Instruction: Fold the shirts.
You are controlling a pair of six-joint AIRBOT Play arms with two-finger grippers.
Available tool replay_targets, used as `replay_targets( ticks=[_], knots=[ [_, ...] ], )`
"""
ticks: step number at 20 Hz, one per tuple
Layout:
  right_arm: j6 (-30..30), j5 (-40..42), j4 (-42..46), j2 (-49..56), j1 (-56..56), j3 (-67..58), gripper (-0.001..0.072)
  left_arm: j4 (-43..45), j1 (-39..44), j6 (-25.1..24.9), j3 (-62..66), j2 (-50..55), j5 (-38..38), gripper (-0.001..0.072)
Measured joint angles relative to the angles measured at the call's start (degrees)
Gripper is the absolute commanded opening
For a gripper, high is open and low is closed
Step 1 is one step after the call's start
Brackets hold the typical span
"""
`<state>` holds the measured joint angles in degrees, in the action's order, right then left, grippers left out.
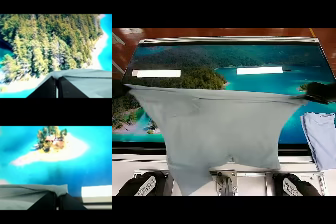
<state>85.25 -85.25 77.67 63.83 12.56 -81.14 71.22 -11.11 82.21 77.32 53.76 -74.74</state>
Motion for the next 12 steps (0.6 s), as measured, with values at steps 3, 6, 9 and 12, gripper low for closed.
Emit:
replay_targets(
  ticks=[3,6,9,12],
  knots=[
    [-0.9,18.7,-1.8,11.1,-4.7,2.8,0.0064,-5.9,0.8,-3.3,-1.9,12.3,11.9,0.0033],
    [-1.4,38.9,-3.0,20.1,-8.4,3.8,0.0064,-10.8,1.7,-5.2,-1.0,23.8,22.2,0.0034],
    [-1.4,54.9,-4.3,26.7,-10.2,4.2,0.0064,-13.4,2.8,-6.1,0.2,31.7,30.5,0.0033],
    [-1.4,62.7,-5.2,31.1,-10.8,4.3,0.0065,-15.4,4.5,-6.4,0.7,36.6,37.1,0.0034]
  ],
)
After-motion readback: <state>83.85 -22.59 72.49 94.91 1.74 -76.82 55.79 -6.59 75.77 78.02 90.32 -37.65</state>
